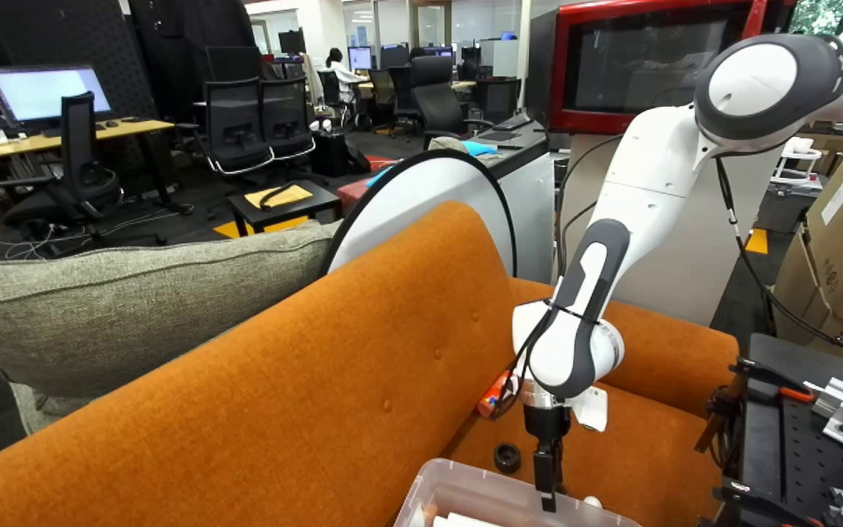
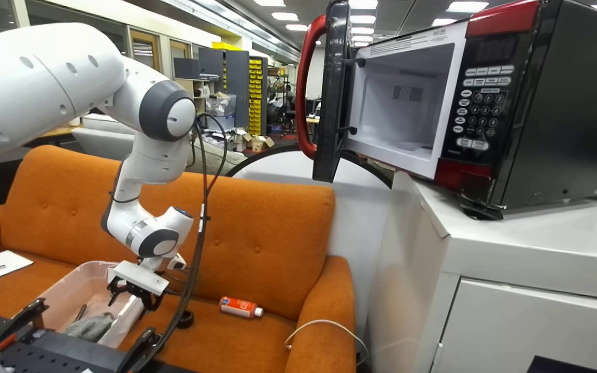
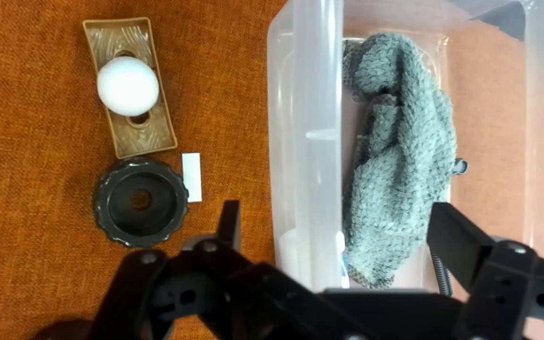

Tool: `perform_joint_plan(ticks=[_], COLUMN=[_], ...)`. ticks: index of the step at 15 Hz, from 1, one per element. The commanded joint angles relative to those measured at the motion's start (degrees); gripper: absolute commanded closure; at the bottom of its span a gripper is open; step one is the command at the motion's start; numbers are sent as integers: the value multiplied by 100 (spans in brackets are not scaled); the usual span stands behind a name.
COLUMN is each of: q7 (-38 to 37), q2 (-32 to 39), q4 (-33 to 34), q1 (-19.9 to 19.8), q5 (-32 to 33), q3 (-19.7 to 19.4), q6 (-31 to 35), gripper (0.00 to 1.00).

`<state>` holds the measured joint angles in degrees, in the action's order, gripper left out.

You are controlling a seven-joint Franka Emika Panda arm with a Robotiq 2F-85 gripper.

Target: Move the clear storage box to the left

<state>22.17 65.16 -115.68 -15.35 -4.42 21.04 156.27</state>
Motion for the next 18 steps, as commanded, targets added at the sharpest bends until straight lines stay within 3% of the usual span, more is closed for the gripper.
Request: perform_joint_plan(ticks=[1, 7, 8, 9, 18], q7=[227, 305, 251, 196, 92], q2=[79, 112, 125, 143, 413], q4=[116, 230, 278, 330, 655], q1=[-93, 122, 202, 291, 724], q5=[52, 79, 78, 78, 155], q3=[160, 244, 210, 159, -36], q6=[-169, -354, -374, -375, -388], gripper=[0, 0, 9, 28, 91])
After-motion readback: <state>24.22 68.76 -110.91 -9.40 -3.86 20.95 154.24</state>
